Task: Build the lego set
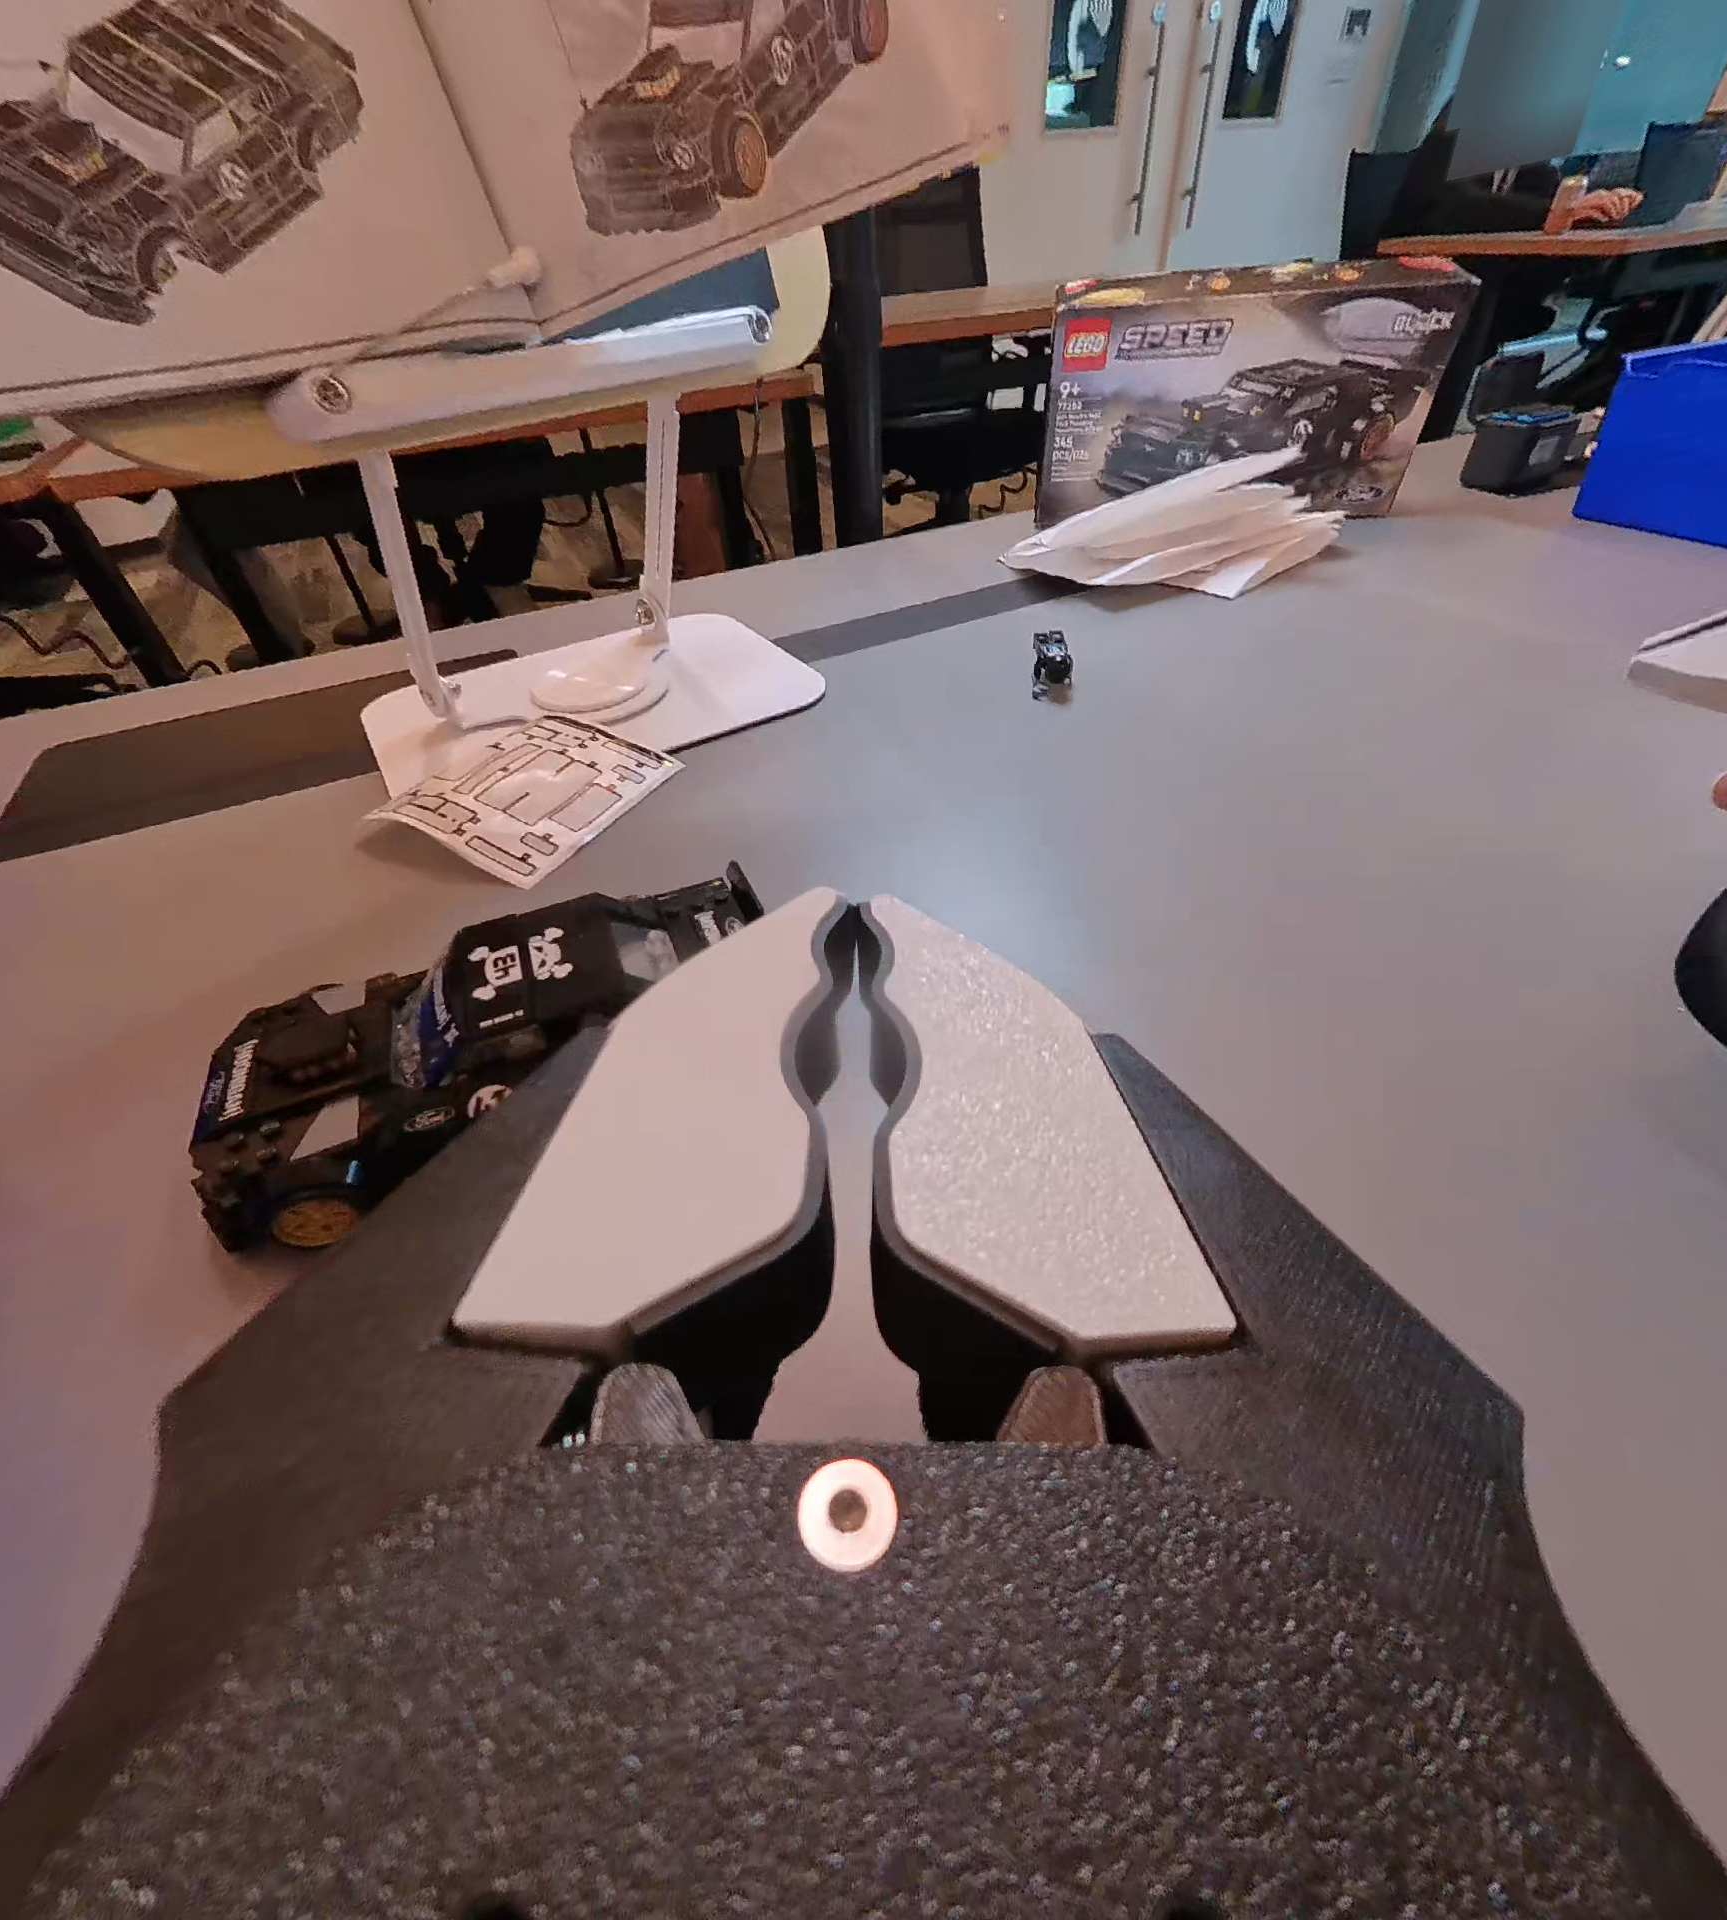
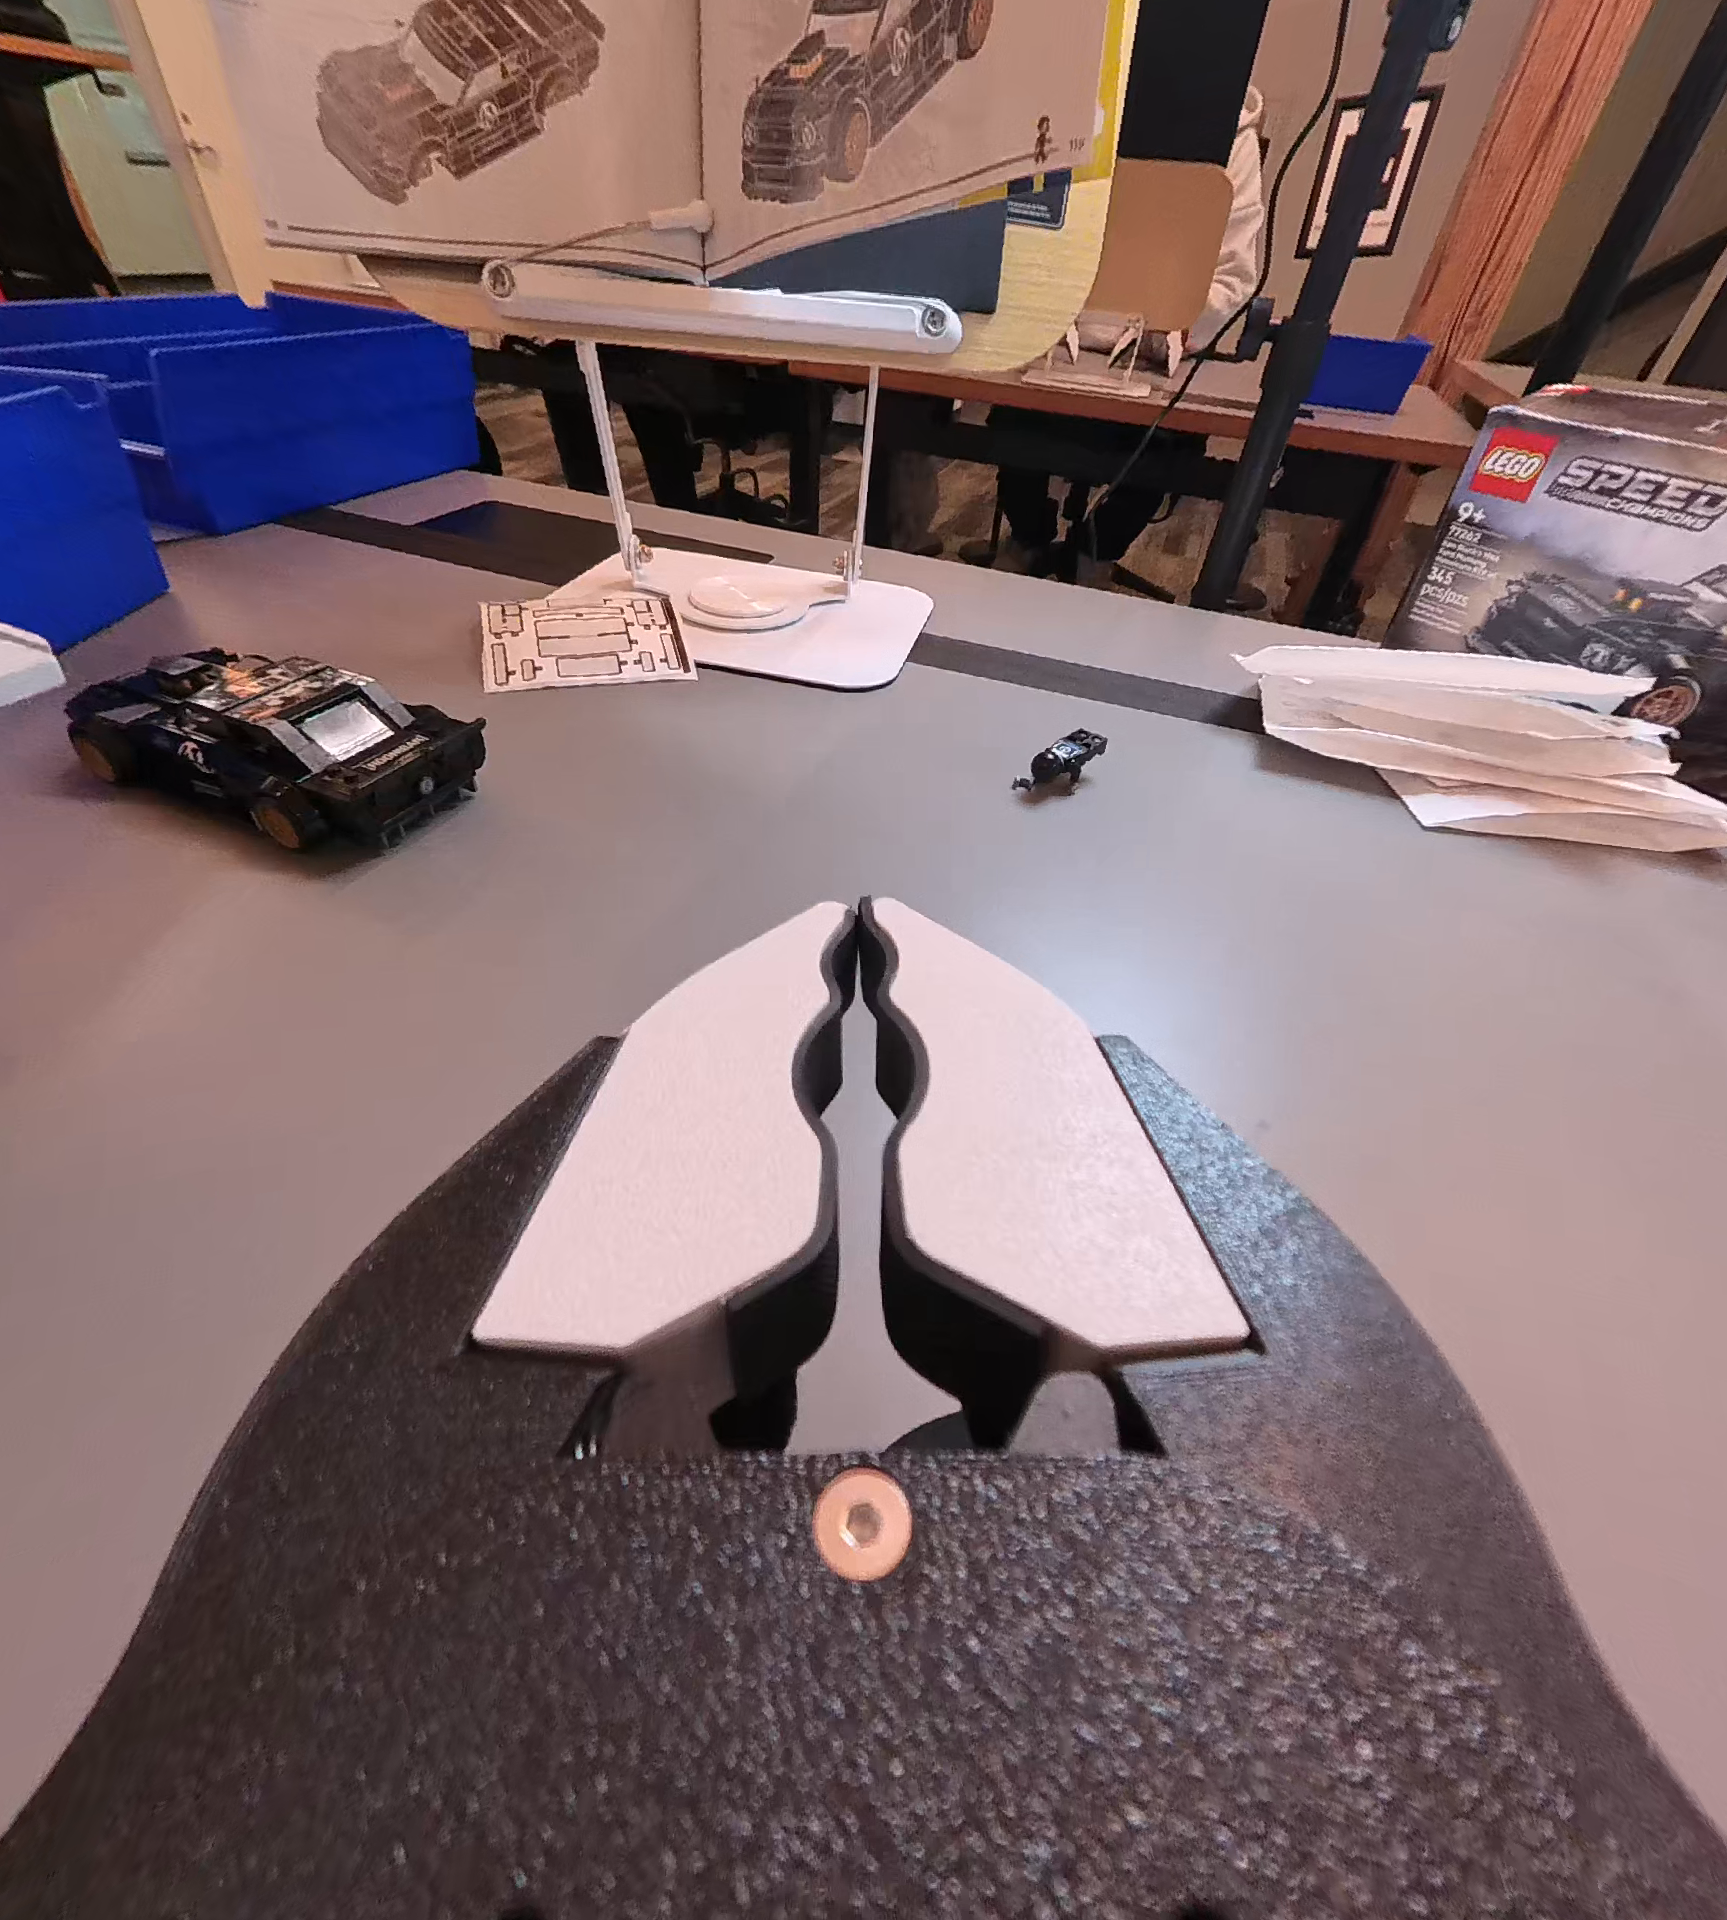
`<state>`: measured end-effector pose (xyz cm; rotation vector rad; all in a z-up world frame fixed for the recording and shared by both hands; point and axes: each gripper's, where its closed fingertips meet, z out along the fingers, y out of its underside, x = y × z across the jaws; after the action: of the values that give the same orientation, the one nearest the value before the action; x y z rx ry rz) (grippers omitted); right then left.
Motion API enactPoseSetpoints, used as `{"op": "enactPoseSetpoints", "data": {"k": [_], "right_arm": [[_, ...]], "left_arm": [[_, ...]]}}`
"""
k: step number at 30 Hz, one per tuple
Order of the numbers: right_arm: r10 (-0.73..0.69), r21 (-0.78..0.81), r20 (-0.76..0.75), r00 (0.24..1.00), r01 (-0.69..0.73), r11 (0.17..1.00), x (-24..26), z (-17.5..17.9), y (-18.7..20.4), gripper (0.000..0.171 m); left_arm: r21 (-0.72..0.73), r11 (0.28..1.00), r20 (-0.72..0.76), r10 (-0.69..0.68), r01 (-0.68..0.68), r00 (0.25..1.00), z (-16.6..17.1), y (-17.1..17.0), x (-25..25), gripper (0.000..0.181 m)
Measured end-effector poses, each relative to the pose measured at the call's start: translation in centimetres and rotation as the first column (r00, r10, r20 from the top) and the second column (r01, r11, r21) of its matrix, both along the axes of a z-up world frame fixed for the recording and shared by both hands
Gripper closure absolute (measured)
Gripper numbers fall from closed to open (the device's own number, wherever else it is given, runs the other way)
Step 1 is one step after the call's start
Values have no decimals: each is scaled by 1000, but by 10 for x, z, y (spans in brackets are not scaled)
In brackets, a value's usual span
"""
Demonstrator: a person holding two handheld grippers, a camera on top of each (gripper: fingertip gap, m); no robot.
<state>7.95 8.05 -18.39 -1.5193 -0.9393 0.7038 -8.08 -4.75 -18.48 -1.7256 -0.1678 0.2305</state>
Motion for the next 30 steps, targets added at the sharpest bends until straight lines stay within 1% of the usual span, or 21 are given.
{"op": "enactPoseSetpoints", "data": {"k": [5, 7, 9, 10, 11, 15, 16, 18, 19, 20, 21, 22, 23, 25, 27, 30], "right_arm": [[-18, 27, -26, 1000, 19, 999, 5, 3, -1, 171], [-22, 33, -37, 999, 23, 999, 7, 5, -1, 171], [-21, 36, -37, 999, 23, 999, 6, 5, -1, 171], [-21, 38, -34, 999, 23, 999, 6, 5, -2, 171], [-16, 42, -32, 999, 18, 999, 6, 5, -2, 171], [7, 81, -35, 999, -4, 997, 3, 10, -9, 171], [42, 96, -40, 998, -38, 995, 1, 13, -16, 171], [199, 105, -70, 977, -191, 976, -9, 25, -51, 171], [311, 97, -93, 946, -302, 948, -15, 34, -77, 171], [426, 94, -108, 898, -417, 904, -19, 43, -108, 171], [512, 100, -115, 851, -503, 859, -22, 54, -135, 171], [555, 103, -111, 825, -545, 832, -26, 62, -155, 171], [575, 97, -96, 813, -567, 818, -30, 66, -169, 171], [597, 53, -56, 800, -594, 802, -42, 62, -187, 171], [595, 24, -61, 801, -595, 804, -51, 57, -191, 171], [583, -45, -49, 811, -585, 810, -57, 43, -188, 171]], "left_arm": [[-24, 996, -20, -84, 84, 996, -5, 12, 14, 181], [-25, 994, -52, -109, 108, 993, -6, 17, 21, 181], [-29, 994, -89, -107, 105, 990, -7, 20, 23, 181], [-35, 995, -100, -101, 98, 990, -8, 21, 23, 178], [-40, 994, -101, -108, 105, 989, -8, 22, 25, 181], [-31, 995, -81, -101, 99, 992, -6, 23, 24, 181], [-56, 994, -71, -103, 99, 992, -8, 26, 24, 181], [-175, 978, -78, -125, 110, 989, -21, 36, 26, 181], [-235, 966, -104, -131, 104, 986, -27, 42, 27, 181], [-274, 958, -148, -132, 88, 980, -30, 49, 26, 181], [-320, 945, -197, -135, 66, 971, -33, 56, 26, 181], [-359, 932, -247, -138, 42, 959, -35, 63, 26, 181], [-399, 917, -286, -147, 21, 947, -40, 70, 26, 181], [-442, 897, -346, -162, -9, 924, -45, 82, 31, 181], [-467, 883, -394, -177, -31, 902, -50, 91, 38, 181], [-481, 873, -458, -177, -75, 871, -54, 93, 40, 181]]}}
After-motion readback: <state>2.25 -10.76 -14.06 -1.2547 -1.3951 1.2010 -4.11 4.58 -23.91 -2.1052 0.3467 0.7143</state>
